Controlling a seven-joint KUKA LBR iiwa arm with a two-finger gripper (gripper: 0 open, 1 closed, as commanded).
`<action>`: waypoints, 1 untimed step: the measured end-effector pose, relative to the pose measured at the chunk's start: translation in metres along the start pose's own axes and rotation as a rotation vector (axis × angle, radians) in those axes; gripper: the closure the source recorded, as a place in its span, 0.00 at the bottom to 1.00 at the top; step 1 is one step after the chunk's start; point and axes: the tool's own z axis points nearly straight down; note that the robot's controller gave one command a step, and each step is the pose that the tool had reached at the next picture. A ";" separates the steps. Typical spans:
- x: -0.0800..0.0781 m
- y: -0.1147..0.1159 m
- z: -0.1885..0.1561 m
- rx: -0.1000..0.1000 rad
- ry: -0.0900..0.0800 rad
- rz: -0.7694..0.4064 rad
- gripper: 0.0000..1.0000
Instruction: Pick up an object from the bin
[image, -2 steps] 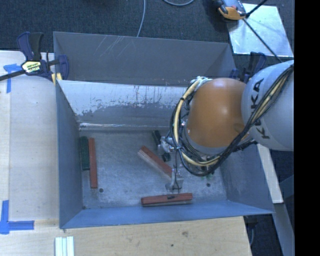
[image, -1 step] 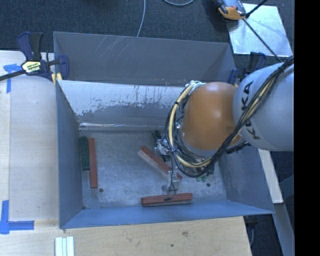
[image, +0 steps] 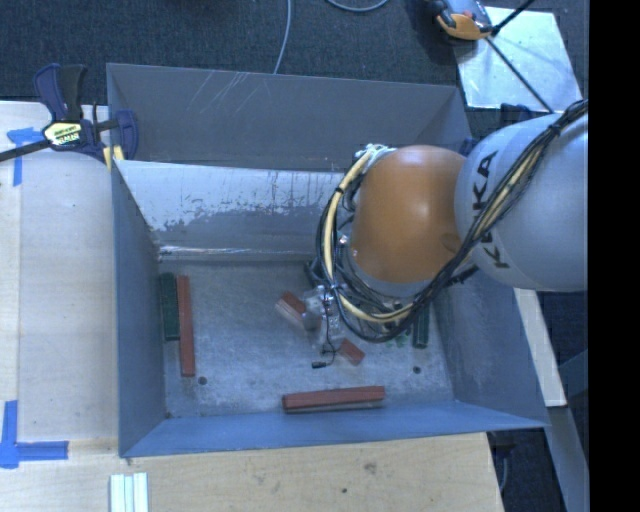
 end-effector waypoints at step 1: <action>-0.004 0.004 -0.016 -0.001 0.000 -0.022 0.00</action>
Offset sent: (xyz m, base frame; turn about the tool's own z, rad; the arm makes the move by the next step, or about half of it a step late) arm 0.0000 0.0000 0.0000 0.0000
